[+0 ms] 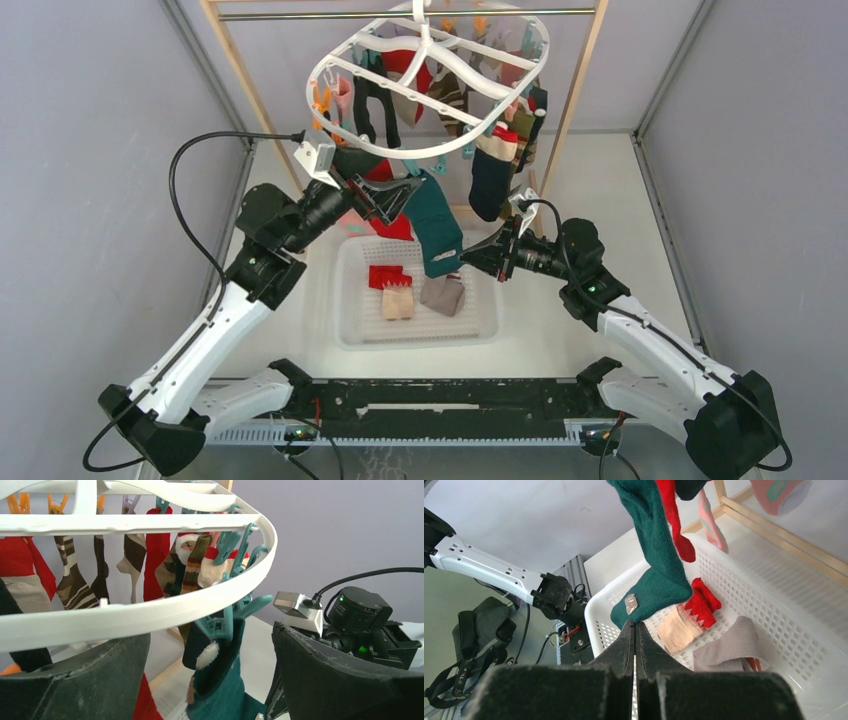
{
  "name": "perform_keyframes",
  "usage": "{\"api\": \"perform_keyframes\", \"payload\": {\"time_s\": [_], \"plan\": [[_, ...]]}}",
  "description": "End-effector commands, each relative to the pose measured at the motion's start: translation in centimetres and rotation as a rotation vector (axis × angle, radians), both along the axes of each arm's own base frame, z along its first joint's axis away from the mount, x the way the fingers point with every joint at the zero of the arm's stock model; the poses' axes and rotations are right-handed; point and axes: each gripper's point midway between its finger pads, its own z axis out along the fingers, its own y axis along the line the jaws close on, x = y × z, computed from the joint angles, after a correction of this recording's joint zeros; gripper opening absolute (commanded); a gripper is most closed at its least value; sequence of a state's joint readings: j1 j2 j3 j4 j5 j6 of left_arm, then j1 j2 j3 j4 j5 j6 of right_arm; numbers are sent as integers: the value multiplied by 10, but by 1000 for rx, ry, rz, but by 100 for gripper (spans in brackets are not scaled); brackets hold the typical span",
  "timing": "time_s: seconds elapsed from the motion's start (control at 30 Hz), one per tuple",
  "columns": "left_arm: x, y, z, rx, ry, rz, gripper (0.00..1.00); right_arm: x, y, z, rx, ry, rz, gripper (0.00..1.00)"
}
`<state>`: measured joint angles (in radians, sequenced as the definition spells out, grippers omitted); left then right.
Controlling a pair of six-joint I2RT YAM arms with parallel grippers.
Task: Remove the socks clipped to the hanger
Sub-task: Remove the sock from the hanger.
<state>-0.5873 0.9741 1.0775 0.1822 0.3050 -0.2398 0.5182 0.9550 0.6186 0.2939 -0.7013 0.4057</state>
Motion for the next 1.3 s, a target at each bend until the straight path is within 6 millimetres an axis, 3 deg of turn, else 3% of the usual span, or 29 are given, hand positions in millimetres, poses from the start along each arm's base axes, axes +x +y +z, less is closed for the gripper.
{"api": "perform_keyframes", "payload": {"time_s": [0.0,0.3,0.7,1.0,1.27], "plan": [[-12,3,54,-100,-101,-38,94,2,0,27,30,-89,6,0],[-4,5,58,-161,-97,-12,88,2,1,25,25,-88,10,0],[2,3,57,-186,-95,-8,71,1,-1,17,8,-88,7,0],[3,1,54,-190,-89,-12,67,1,-2,12,-6,-86,8,0],[4,0,52,-189,-83,-18,51,1,-2,8,-13,-83,12,0]]}}
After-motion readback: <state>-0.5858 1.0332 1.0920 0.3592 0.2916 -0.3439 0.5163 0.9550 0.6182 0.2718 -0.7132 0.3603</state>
